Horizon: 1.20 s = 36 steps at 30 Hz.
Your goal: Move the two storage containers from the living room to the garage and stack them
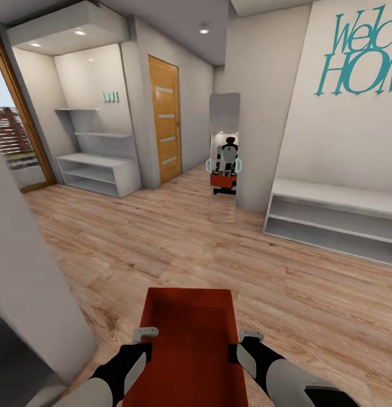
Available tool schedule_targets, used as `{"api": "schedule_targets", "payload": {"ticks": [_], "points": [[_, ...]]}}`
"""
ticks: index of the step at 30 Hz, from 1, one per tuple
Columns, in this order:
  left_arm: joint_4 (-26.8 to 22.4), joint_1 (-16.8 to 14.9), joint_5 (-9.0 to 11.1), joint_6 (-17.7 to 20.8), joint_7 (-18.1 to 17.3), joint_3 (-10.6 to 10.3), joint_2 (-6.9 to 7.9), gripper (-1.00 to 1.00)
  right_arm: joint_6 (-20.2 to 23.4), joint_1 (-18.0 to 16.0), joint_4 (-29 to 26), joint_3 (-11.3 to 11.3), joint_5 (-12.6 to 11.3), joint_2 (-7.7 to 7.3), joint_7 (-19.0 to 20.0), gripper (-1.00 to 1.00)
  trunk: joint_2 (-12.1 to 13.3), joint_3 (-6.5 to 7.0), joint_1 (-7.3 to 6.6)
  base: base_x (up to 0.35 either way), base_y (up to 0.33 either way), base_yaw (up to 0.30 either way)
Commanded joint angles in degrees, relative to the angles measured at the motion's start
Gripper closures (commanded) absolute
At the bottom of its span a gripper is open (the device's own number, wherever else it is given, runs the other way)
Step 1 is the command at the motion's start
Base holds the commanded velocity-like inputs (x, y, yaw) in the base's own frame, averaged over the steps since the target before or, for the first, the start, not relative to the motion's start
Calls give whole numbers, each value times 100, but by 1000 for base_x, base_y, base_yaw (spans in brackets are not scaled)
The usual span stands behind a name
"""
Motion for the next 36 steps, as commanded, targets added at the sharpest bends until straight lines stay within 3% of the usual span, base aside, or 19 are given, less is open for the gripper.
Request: {"api": "schedule_targets", "payload": {"ticks": [1,29,36], "points": [[1,0,233,229,-456,-46,12,100,-27,-4,-79,-19,-51,-48,-18,100,-3,-6,2,270,-69,0],[9,0,233,229,-453,-46,12,100,-28,-4,-79,-17,-51,-32,-18,100,-3,-6,2,270,-71,0],[8,0,233,229,-454,-46,13,100,-245,-1,-70,-12,-51,-32,-26,100,-3,-6,2,270,-57,196]]}}
